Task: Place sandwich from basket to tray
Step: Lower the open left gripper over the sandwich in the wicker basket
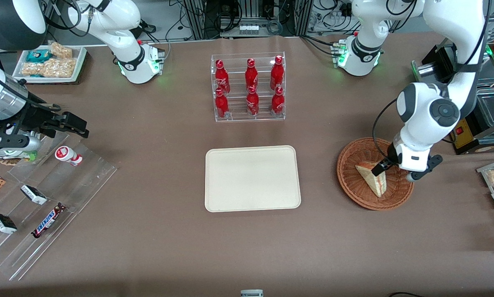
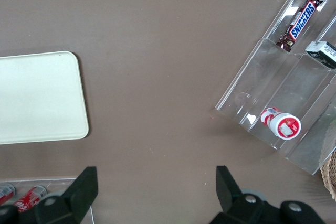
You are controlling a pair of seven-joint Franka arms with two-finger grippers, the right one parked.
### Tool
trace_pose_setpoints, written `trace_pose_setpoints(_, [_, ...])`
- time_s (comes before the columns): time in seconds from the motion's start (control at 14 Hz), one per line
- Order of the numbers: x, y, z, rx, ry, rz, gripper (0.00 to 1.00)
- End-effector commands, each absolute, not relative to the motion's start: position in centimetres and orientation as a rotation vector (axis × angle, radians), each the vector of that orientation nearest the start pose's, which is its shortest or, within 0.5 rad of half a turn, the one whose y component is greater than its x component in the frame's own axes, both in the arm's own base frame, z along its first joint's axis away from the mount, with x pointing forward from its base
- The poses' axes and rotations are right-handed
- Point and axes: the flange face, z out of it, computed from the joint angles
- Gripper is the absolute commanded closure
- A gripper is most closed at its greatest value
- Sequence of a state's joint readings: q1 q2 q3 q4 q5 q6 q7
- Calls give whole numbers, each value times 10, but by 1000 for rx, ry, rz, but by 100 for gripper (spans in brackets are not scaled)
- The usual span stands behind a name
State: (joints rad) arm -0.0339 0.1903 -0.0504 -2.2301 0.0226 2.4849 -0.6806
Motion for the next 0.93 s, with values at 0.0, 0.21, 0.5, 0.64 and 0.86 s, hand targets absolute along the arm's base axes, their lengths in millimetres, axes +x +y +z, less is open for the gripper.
trace_pose_setpoints(0.0, [535, -49, 268, -3030, -878, -117, 0])
trace_pose_setpoints(0.21, [535, -49, 256, -3035, -867, -116, 40])
trace_pose_setpoints(0.5, [549, -52, 259, -3046, -844, -136, 98])
trace_pose_setpoints(0.64, [557, -68, 275, -3040, -746, -139, 100])
trace_pose_setpoints(0.86, [570, -95, 327, -2999, -649, -65, 100])
